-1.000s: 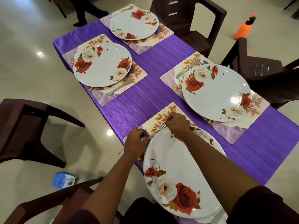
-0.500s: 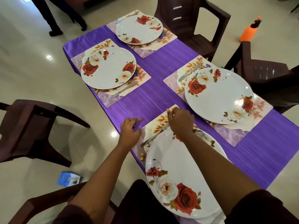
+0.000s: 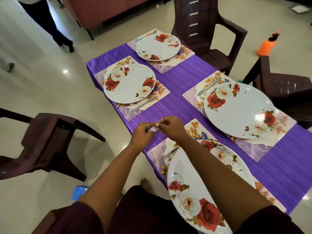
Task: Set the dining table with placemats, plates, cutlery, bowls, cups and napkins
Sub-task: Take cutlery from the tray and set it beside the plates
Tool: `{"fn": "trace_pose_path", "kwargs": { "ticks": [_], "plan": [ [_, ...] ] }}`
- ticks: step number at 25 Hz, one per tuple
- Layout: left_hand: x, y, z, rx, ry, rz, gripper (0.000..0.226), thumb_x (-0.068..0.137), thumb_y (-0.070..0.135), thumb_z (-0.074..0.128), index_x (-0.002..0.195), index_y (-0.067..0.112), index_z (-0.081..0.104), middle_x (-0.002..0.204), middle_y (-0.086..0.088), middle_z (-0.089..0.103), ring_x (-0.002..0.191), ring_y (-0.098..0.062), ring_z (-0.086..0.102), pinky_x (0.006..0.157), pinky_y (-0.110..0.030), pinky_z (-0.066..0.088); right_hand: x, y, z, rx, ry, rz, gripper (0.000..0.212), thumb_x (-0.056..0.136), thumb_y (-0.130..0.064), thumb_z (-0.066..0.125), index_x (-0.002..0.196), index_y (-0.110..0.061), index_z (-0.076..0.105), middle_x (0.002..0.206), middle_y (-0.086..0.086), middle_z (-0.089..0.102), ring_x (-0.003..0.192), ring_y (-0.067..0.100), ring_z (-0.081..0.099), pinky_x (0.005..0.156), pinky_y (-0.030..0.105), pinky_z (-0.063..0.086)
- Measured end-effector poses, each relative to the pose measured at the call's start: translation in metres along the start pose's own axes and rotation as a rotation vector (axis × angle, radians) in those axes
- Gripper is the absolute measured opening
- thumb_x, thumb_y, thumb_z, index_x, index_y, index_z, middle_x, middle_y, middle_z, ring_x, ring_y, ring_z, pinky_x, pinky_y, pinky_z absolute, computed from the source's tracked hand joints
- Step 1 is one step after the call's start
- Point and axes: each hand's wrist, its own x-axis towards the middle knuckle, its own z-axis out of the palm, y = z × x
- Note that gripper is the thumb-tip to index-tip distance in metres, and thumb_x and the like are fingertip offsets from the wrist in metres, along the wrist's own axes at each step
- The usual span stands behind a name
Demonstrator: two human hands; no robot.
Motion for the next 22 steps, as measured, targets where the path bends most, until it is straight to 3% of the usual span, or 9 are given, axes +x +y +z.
{"fn": "trace_pose_path", "kwargs": {
  "ticks": [3, 5, 10, 13, 15, 17, 20, 22],
  "plan": [
    [0.013, -0.009, -0.022, -0.077, -0.068, -0.024, 0.025, 0.087, 0.007, 0.069, 0.111, 0.016, 0.07, 0.092, 0.003, 0.064, 0.076, -0.01, 0.056, 0.064, -0.017, 0.045, 0.024, -0.009, 0.001, -0.108, 0.187, 0.017, 0.007, 0.089, -0.013, 0.065, 0.091, -0.009, 0.071, 0.085, 0.007, 0.072, 0.078, 0.022, 0.069, 0.071, 0.037, 0.057],
    [0.026, -0.022, -0.042, -0.189, -0.102, -0.058, 0.017, 0.086, 0.011, 0.072, 0.101, 0.02, 0.071, 0.082, 0.006, 0.066, 0.073, -0.01, 0.058, 0.064, -0.018, 0.048, 0.046, -0.02, 0.008, -0.156, 0.249, 0.018, 0.009, 0.089, -0.011, 0.062, 0.089, -0.01, 0.072, 0.083, 0.009, 0.072, 0.078, 0.024, 0.068, 0.07, 0.038, 0.055],
    [0.087, -0.055, -0.113, -0.216, -0.176, -0.06, 0.021, 0.09, 0.02, 0.067, 0.11, 0.019, 0.072, 0.095, 0.002, 0.074, 0.084, -0.014, 0.069, 0.076, -0.028, 0.058, 0.115, -0.05, 0.051, -0.179, 0.337, 0.044, 0.008, 0.087, -0.01, 0.062, 0.083, -0.012, 0.069, 0.082, 0.009, 0.071, 0.079, 0.028, 0.067, 0.072, 0.038, 0.054],
    [0.137, -0.074, -0.162, -0.261, -0.155, -0.045, 0.019, 0.088, 0.012, 0.069, 0.107, 0.014, 0.073, 0.097, -0.002, 0.074, 0.089, -0.021, 0.07, 0.081, -0.033, 0.059, 0.162, -0.075, 0.082, -0.194, 0.398, 0.072, 0.009, 0.088, -0.011, 0.063, 0.089, -0.009, 0.071, 0.086, 0.005, 0.069, 0.081, 0.024, 0.063, 0.072, 0.032, 0.048],
    [0.162, -0.083, -0.186, -0.263, -0.1, -0.04, 0.019, 0.083, 0.005, 0.073, 0.102, 0.011, 0.073, 0.091, -0.003, 0.074, 0.087, -0.022, 0.07, 0.079, -0.031, 0.059, 0.186, -0.093, 0.096, -0.231, 0.414, 0.062, 0.01, 0.089, -0.011, 0.061, 0.089, -0.008, 0.071, 0.082, -0.001, 0.062, 0.074, 0.018, 0.056, 0.067, 0.024, 0.041],
    [0.183, -0.091, -0.206, -0.239, -0.052, -0.031, 0.02, 0.08, 0.005, 0.076, 0.099, 0.012, 0.073, 0.088, -0.001, 0.074, 0.082, -0.014, 0.071, 0.077, -0.023, 0.058, 0.211, -0.111, 0.113, -0.223, 0.409, 0.058, 0.011, 0.089, -0.008, 0.06, 0.085, -0.01, 0.07, 0.081, -0.001, 0.064, 0.069, 0.016, 0.057, 0.061, 0.02, 0.042],
    [0.216, -0.097, -0.229, -0.206, 0.028, -0.011, 0.018, 0.08, 0.011, 0.077, 0.097, 0.014, 0.074, 0.089, 0.003, 0.073, 0.081, -0.007, 0.068, 0.072, -0.012, 0.053, 0.252, -0.136, 0.128, -0.216, 0.395, 0.061, 0.013, 0.087, -0.008, 0.063, 0.089, -0.014, 0.074, 0.094, 0.003, 0.073, 0.086, 0.019, 0.065, 0.075, 0.03, 0.052],
    [0.244, -0.097, -0.241, -0.174, 0.07, 0.012, 0.015, 0.081, 0.014, 0.077, 0.095, 0.015, 0.073, 0.087, 0.005, 0.072, 0.08, -0.004, 0.066, 0.067, -0.007, 0.049, 0.287, -0.15, 0.135, -0.229, 0.383, 0.049, 0.013, 0.084, -0.008, 0.064, 0.089, -0.015, 0.073, 0.095, 0.004, 0.073, 0.087, 0.021, 0.065, 0.076, 0.032, 0.053]
  ]
}}
